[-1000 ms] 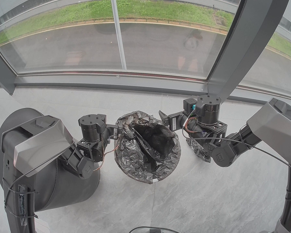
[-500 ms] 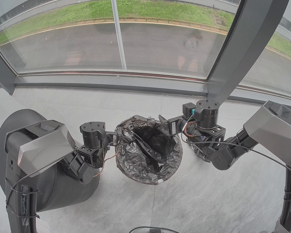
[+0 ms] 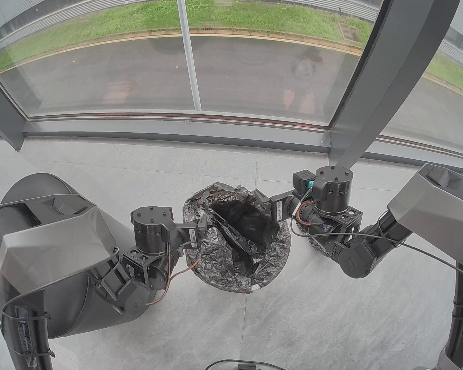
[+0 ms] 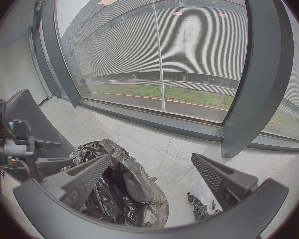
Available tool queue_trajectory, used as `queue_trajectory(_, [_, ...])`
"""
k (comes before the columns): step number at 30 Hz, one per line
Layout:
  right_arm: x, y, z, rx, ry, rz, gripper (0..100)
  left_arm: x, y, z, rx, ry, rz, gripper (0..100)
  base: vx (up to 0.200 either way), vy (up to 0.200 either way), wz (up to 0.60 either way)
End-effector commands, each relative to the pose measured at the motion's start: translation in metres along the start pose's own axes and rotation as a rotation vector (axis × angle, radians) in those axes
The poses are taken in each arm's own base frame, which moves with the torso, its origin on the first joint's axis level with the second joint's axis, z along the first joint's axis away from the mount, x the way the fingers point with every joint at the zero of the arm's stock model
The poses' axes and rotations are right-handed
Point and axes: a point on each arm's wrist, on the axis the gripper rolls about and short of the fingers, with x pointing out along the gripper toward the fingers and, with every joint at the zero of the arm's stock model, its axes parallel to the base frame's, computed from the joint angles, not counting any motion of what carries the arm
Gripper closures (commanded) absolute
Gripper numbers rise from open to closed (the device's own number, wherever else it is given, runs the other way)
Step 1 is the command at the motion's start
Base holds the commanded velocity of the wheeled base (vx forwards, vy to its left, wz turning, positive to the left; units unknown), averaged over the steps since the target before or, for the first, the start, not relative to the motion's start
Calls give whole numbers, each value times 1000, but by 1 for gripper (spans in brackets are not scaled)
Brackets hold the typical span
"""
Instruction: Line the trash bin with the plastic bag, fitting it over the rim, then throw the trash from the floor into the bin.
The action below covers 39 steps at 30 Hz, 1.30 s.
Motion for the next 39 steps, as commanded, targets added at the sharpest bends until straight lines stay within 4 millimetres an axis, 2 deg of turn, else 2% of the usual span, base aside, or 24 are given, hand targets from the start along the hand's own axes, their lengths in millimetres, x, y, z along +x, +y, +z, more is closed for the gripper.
queue_trajectory(1, [-6,1,-7,-3,16,4,0,-41,-26,13,-52,-5,-105,0,0,0,0])
queue_trajectory(4, [-6,1,-7,-3,13,4,0,-55,-44,9,-81,19,-171,0,0,0,0])
queue_trajectory(6, [-6,1,-7,-3,10,4,0,-54,-51,1,-87,43,-198,0,0,0,0])
queue_trajectory(11, [-6,1,-8,-2,10,6,0,-34,-59,-31,-73,107,-200,0,0,0,0])
queue_trajectory(17, [-5,0,-10,-1,13,4,0,-13,-67,-47,-73,134,-209,0,0,0,0])
queue_trajectory(18, [-5,0,-11,0,10,4,0,-3,-68,-51,-73,140,-205,0,0,0,0])
queue_trajectory(19, [-5,0,-11,0,10,4,0,-3,-68,-51,-73,140,-205,0,0,0,0])
queue_trajectory(20, [-5,0,-12,0,1,4,0,11,-69,-57,-77,133,-199,0,0,0,0])
queue_trajectory(22, [-6,0,-12,0,1,5,0,24,-70,-62,-70,139,-187,0,0,0,0])
queue_trajectory(26, [-7,-2,-15,1,8,2,0,40,-67,-73,-45,174,-158,0,0,0,0])
queue_trajectory(33, [-7,-2,-16,2,11,4,0,35,-65,-85,-29,210,-154,0,0,0,0])
queue_trajectory(39, [-6,-3,-17,1,16,3,0,33,-69,-84,-26,205,-166,0,0,0,0])
